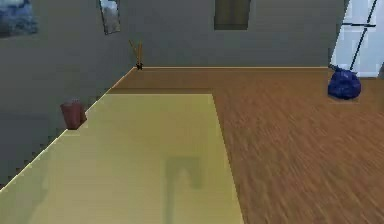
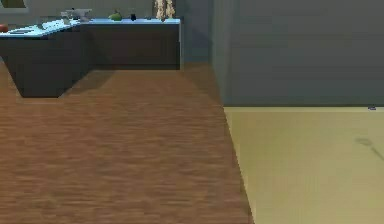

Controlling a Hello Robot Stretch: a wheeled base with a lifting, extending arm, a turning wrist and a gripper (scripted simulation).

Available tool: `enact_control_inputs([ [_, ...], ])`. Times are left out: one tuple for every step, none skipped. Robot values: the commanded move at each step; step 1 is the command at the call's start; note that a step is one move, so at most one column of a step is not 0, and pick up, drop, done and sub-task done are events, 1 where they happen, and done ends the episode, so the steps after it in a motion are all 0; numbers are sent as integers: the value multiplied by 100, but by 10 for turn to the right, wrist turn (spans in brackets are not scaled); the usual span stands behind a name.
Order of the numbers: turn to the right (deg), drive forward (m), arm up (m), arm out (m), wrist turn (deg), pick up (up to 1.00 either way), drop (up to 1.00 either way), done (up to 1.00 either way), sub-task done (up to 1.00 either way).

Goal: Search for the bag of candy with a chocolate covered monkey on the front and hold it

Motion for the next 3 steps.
enact_control_inputs([
  [450, 0, 0, 0, 0, 0, 0, 0, 0],
  [210, 0, 0, 0, 0, 0, 0, 0, 0],
  [0, 100, 0, 0, 0, 0, 0, 0, 0],
])
